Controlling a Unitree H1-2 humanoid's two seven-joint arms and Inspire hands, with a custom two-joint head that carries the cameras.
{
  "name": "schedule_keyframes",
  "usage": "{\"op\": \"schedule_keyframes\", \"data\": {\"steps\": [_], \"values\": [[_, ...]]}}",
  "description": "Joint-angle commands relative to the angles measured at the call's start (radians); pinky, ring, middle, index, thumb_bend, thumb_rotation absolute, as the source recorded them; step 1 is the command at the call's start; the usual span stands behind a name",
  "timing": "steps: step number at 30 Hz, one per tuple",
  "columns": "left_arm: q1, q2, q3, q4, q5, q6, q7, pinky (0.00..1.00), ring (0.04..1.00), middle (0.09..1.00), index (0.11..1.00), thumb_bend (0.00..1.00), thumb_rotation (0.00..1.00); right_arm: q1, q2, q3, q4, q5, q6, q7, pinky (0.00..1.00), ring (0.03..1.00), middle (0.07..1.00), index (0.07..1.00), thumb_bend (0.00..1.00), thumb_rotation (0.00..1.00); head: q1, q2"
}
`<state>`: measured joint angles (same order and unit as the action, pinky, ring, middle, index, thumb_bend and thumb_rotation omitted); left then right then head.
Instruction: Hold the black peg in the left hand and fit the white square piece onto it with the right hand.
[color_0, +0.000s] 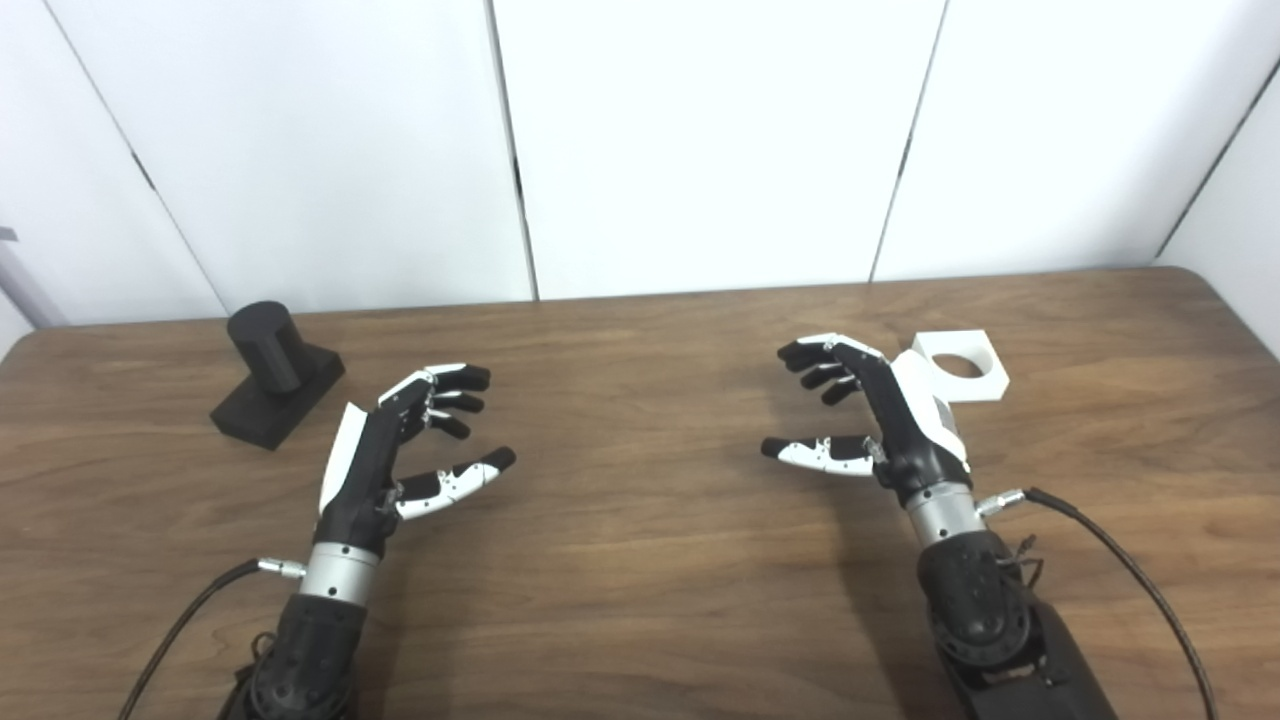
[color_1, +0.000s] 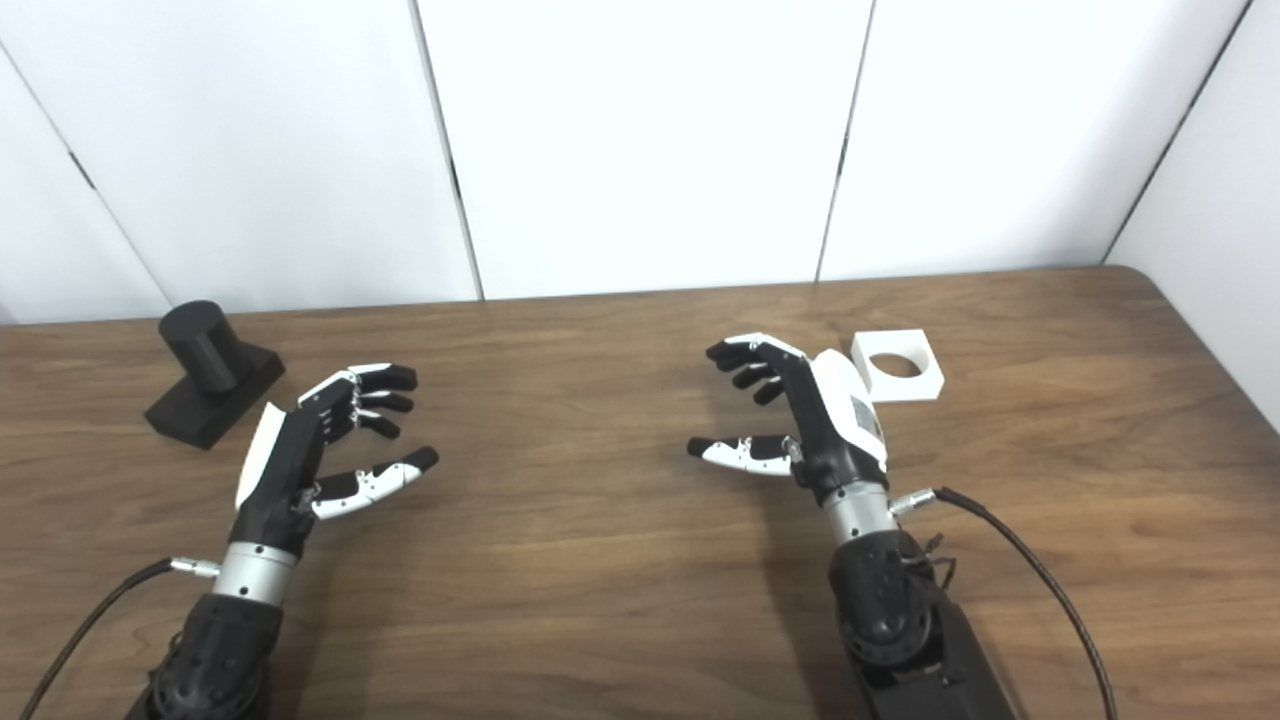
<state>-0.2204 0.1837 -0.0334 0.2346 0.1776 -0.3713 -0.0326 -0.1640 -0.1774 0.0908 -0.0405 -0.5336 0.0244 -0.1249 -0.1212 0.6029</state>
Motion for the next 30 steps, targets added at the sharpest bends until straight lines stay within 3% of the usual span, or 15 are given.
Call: {"op": "schedule_keyframes", "data": {"steps": [1, 16, 19, 26, 30], "values": [[-0.030, 0.005, 0.002, -0.025, -0.004, -0.044, 0.009, 0.54, 0.663, 0.719, 0.691, 0.70, 0.03, -0.030, -0.007, -0.002, -0.045, -0.003, -0.031, -0.009, 0.54, 0.634, 0.677, 0.671, 0.59, 0.04, -0.001, 0.001], [-0.032, 0.006, 0.001, -0.023, -0.001, -0.041, 0.008, 0.55, 0.672, 0.725, 0.691, 0.70, 0.04, -0.032, -0.010, 0.000, -0.042, 0.007, -0.030, -0.005, 0.56, 0.646, 0.684, 0.672, 0.61, 0.03, 0.001, 0.002], [-0.032, 0.003, -0.001, -0.022, 0.001, -0.043, 0.009, 0.55, 0.671, 0.725, 0.692, 0.70, 0.04, -0.030, -0.013, -0.001, -0.045, 0.007, -0.030, -0.001, 0.55, 0.643, 0.685, 0.674, 0.60, 0.03, 0.037, -0.002], [-0.032, -0.043, -0.025, -0.038, 0.059, -0.011, 0.037, 0.50, 0.644, 0.719, 0.694, 0.70, 0.06, -0.021, -0.063, -0.030, -0.040, 0.065, -0.064, 0.022, 0.56, 0.658, 0.693, 0.681, 0.59, 0.00, 0.302, -0.020], [-0.040, -0.072, -0.047, -0.026, 0.111, -0.010, 0.063, 0.54, 0.686, 0.733, 0.686, 0.68, 0.09, -0.020, -0.090, -0.053, -0.037, 0.085, -0.074, 0.025, 0.57, 0.654, 0.688, 0.673, 0.61, 0.00, 0.397, -0.044]]}}
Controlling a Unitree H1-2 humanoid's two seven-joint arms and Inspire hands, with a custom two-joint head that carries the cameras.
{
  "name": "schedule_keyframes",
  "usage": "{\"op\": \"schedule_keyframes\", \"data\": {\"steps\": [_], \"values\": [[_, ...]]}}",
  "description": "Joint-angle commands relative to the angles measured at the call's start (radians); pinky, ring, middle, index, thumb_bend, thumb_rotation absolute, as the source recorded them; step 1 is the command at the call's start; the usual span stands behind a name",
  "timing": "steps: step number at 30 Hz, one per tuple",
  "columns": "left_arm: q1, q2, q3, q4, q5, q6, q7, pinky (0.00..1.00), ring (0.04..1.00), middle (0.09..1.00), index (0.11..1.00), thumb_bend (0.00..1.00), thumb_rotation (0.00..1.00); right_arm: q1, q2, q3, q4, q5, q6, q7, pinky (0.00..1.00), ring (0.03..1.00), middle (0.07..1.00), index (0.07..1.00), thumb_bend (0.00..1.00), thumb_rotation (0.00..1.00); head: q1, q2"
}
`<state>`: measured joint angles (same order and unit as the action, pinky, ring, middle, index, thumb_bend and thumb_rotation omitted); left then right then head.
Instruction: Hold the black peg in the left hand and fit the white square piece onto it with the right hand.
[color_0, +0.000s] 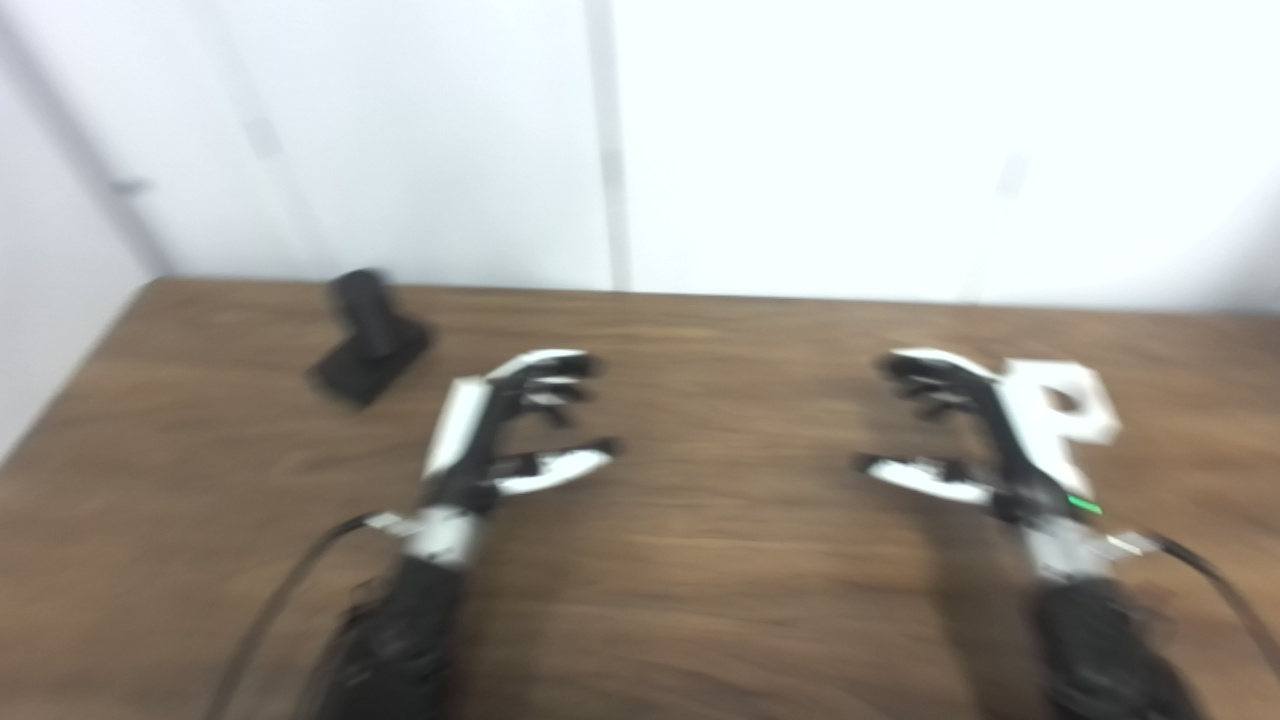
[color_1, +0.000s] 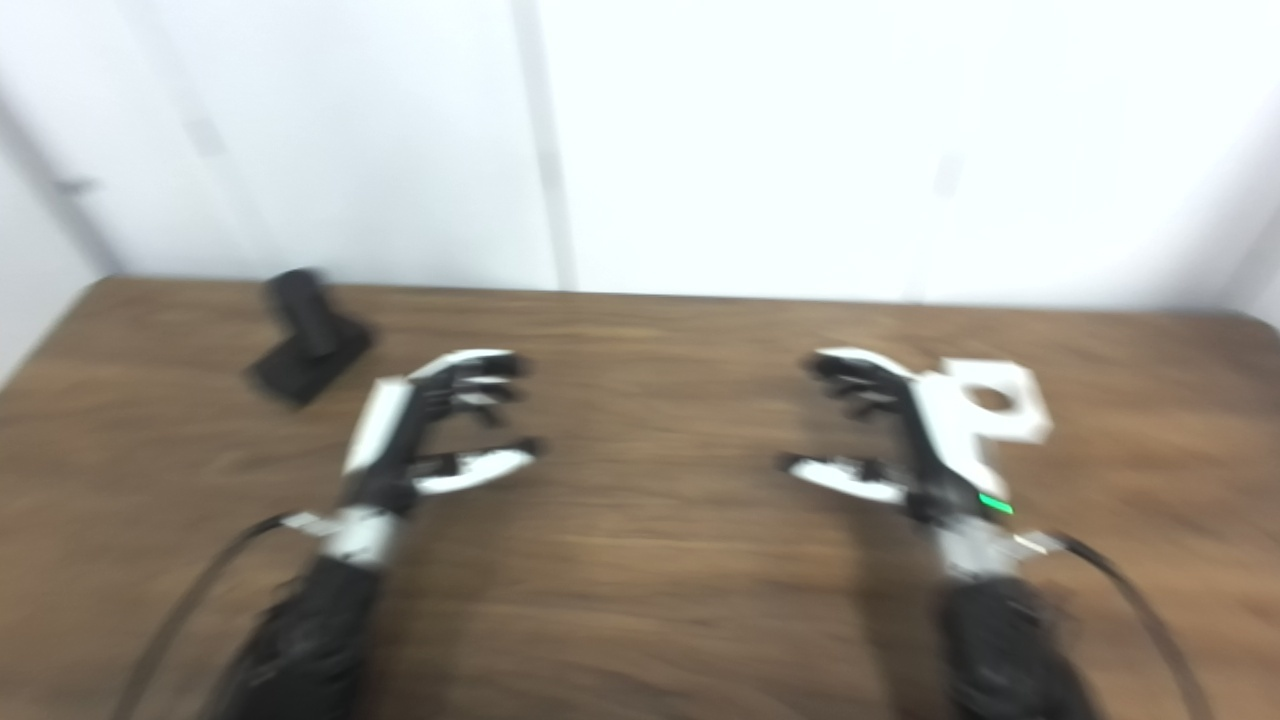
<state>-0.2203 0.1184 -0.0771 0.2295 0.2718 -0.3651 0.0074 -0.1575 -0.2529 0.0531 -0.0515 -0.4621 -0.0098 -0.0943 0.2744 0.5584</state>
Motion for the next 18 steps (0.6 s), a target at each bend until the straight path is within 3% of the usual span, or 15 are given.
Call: {"op": "schedule_keyframes", "data": {"steps": [1, 12, 18], "values": [[-0.041, -0.012, -0.007, -0.019, 0.025, -0.012, 0.028, 0.55, 0.693, 0.734, 0.686, 0.68, 0.10, -0.026, -0.019, -0.019, -0.027, 0.019, -0.037, -0.002, 0.58, 0.655, 0.689, 0.674, 0.60, 0.00, 0.013, -0.003], [-0.043, -0.051, -0.023, 0.010, 0.062, 0.001, 0.060, 0.55, 0.680, 0.721, 0.670, 0.70, 0.09, -0.016, -0.014, -0.036, -0.076, 0.034, 0.038, 0.034, 0.55, 0.647, 0.695, 0.669, 0.61, 0.00, 0.074, -0.067], [-0.047, -0.058, -0.033, 0.039, 0.079, -0.015, 0.081, 0.53, 0.662, 0.713, 0.656, 0.70, 0.07, -0.011, -0.009, -0.041, -0.067, 0.043, 0.014, 0.026, 0.54, 0.641, 0.689, 0.655, 0.63, 0.00, 0.103, -0.108]]}}
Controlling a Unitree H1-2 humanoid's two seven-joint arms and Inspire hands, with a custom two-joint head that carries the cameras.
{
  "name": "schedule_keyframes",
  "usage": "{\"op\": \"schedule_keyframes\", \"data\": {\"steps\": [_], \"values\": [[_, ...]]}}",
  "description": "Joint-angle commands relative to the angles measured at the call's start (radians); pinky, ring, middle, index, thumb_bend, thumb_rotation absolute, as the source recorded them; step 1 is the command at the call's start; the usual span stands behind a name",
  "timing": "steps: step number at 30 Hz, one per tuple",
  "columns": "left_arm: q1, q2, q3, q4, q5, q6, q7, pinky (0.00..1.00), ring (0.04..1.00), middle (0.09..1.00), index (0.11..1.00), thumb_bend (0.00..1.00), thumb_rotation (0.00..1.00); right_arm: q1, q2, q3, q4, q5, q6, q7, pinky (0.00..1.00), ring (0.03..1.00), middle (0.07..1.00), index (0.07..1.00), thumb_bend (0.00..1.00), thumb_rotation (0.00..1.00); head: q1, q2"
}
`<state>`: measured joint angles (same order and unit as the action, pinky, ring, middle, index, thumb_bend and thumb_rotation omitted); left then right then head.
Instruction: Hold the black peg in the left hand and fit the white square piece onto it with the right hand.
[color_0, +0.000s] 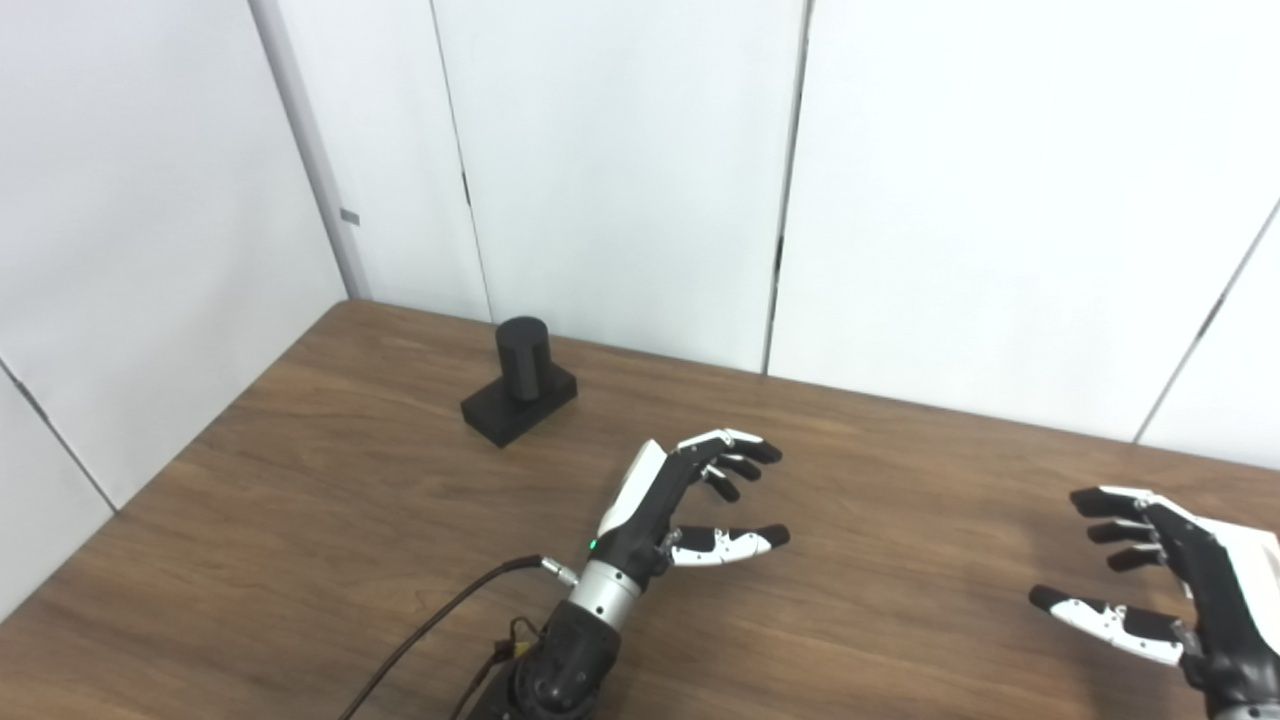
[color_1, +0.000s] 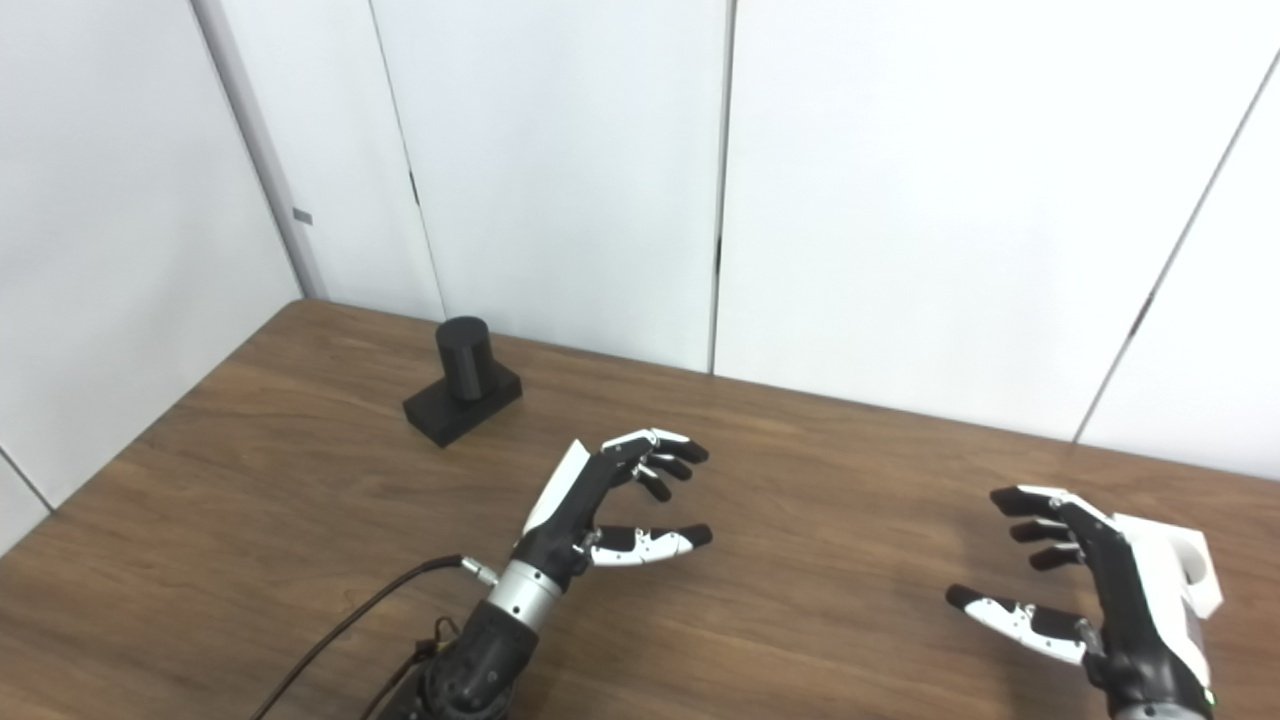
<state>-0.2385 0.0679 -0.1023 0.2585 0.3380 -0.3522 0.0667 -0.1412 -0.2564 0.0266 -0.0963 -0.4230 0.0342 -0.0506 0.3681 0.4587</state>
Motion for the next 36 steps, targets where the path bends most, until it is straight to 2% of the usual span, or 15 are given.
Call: {"op": "schedule_keyframes", "data": {"steps": [1, 11, 19, 23, 28, 36], "values": [[-0.029, -0.008, -0.010, 0.014, 0.015, -0.026, 0.023, 0.53, 0.662, 0.715, 0.656, 0.70, 0.08, -0.026, -0.006, -0.015, -0.019, 0.001, -0.040, -0.025, 0.53, 0.632, 0.680, 0.653, 0.64, 0.00, 0.010, -0.010], [-0.033, -0.013, -0.021, 0.017, 0.034, -0.003, 0.046, 0.57, 0.694, 0.733, 0.659, 0.71, 0.13, -0.023, -0.009, -0.018, -0.003, 0.013, -0.081, -0.033, 0.52, 0.604, 0.647, 0.650, 0.64, 0.00, 0.024, -0.013], [-0.037, -0.006, -0.003, -0.013, 0.011, -0.021, 0.053, 0.53, 0.668, 0.716, 0.663, 0.71, 0.11, -0.022, -0.009, -0.016, -0.015, 0.020, -0.085, -0.024, 0.50, 0.600, 0.651, 0.640, 0.63, 0.00, 0.028, -0.014], [-0.039, 0.016, 0.014, -0.079, 0.013, 0.038, 0.034, 0.52, 0.639, 0.694, 0.672, 0.73, 0.11, -0.023, -0.007, -0.017, -0.019, 0.022, -0.080, -0.023, 0.50, 0.597, 0.652, 0.641, 0.63, 0.00, 0.030, -0.017], [-0.047, 0.051, 0.036, -0.151, 0.020, 0.092, 0.024, 0.52, 0.636, 0.685, 0.666, 0.70, 0.09, -0.029, -0.005, -0.020, -0.017, 0.030, -0.077, -0.023, 0.50, 0.597, 0.652, 0.643, 0.63, 0.00, 0.035, -0.019], [-0.065, 0.124, 0.087, -0.229, 0.067, 0.168, 0.039, 0.53, 0.677, 0.718, 0.687, 0.71, 0.09, -0.034, -0.007, -0.022, -0.019, 0.033, -0.079, -0.023, 0.50, 0.594, 0.644, 0.635, 0.63, 0.00, 0.044, -0.022]]}}
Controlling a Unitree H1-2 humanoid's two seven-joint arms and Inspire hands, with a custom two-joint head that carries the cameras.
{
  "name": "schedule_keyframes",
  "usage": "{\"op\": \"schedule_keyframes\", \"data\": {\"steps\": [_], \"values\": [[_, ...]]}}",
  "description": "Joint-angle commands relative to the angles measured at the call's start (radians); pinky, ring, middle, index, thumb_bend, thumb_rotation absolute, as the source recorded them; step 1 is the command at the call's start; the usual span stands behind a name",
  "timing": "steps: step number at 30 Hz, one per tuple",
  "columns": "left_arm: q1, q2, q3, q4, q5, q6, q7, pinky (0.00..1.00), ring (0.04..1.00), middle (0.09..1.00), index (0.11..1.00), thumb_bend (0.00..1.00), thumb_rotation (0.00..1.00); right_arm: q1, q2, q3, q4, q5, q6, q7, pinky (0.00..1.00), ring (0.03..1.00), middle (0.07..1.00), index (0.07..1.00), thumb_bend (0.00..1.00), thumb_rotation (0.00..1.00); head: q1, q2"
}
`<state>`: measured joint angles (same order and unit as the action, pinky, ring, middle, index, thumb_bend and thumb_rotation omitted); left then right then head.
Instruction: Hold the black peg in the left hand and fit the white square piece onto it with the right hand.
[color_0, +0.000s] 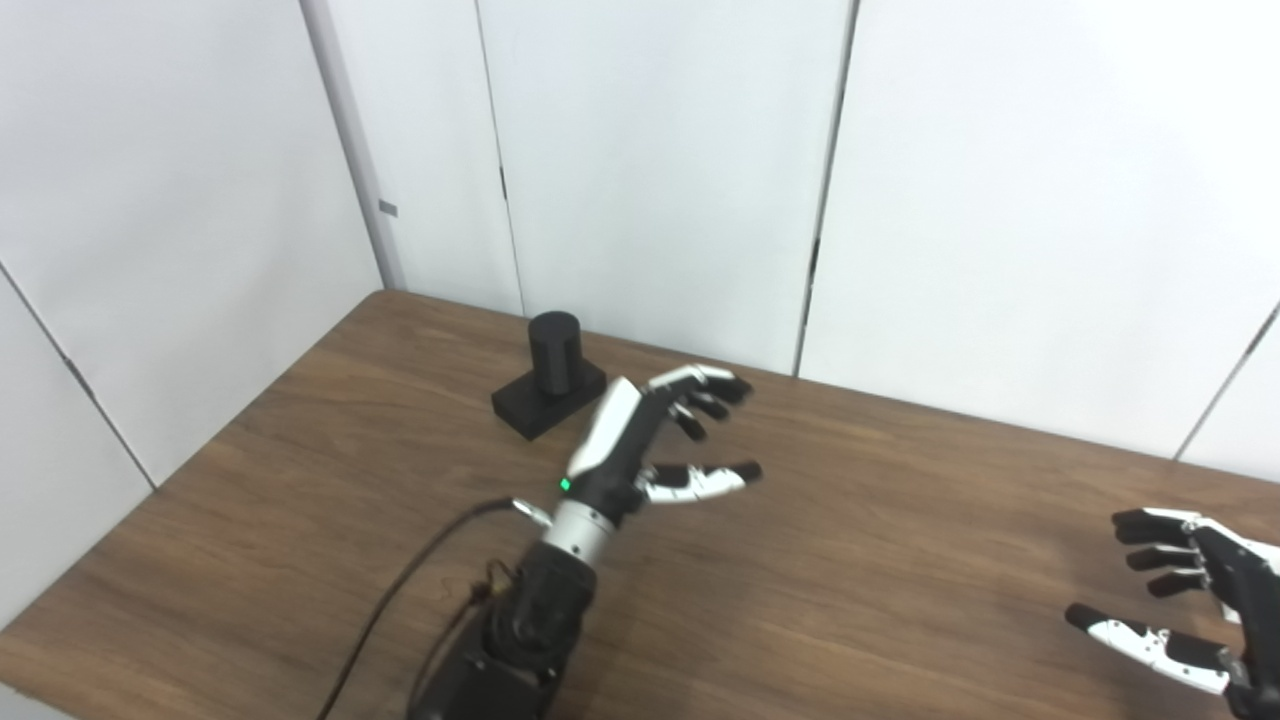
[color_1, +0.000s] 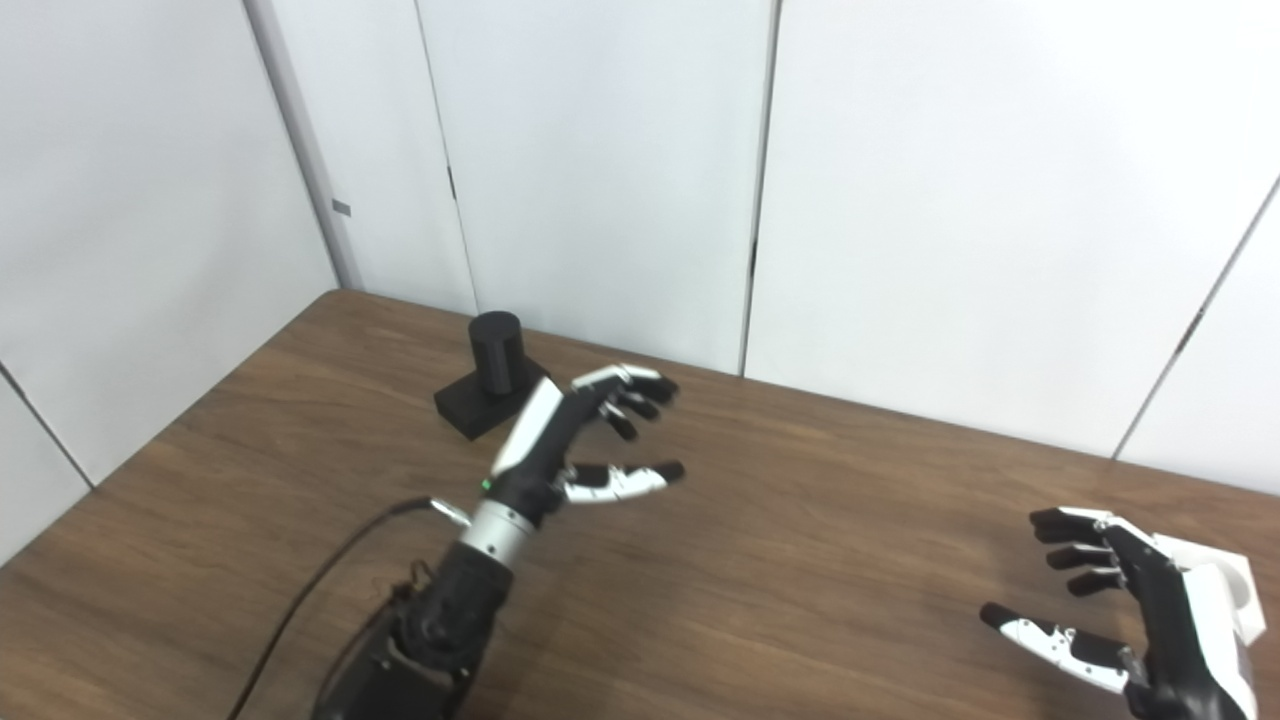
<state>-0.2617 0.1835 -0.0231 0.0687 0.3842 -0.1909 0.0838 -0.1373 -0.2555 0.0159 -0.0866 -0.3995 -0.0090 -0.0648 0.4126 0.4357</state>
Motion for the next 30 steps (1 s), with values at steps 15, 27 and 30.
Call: {"op": "schedule_keyframes", "data": {"steps": [15, 27, 30], "values": [[-0.080, 0.085, 0.091, -0.130, 0.077, 0.169, 0.026, 0.59, 0.737, 0.777, 0.756, 0.74, 0.13, -0.030, -0.019, -0.015, -0.041, 0.015, -0.026, 0.006, 0.49, 0.586, 0.645, 0.639, 0.62, 0.00, 0.015, 0.004], [-0.121, 0.150, 0.142, -0.070, 0.176, 0.202, 0.138, 0.68, 0.813, 0.851, 0.818, 0.79, 0.22, -0.028, -0.016, -0.017, -0.046, 0.021, -0.028, 0.016, 0.47, 0.570, 0.633, 0.635, 0.62, 0.00, 0.019, 0.007], [-0.128, 0.163, 0.147, -0.063, 0.187, 0.223, 0.153, 0.73, 0.835, 0.861, 0.819, 0.80, 0.22, -0.027, -0.015, -0.018, -0.058, 0.017, -0.008, 0.023, 0.49, 0.582, 0.640, 0.640, 0.62, 0.00, 0.020, 0.008]]}}
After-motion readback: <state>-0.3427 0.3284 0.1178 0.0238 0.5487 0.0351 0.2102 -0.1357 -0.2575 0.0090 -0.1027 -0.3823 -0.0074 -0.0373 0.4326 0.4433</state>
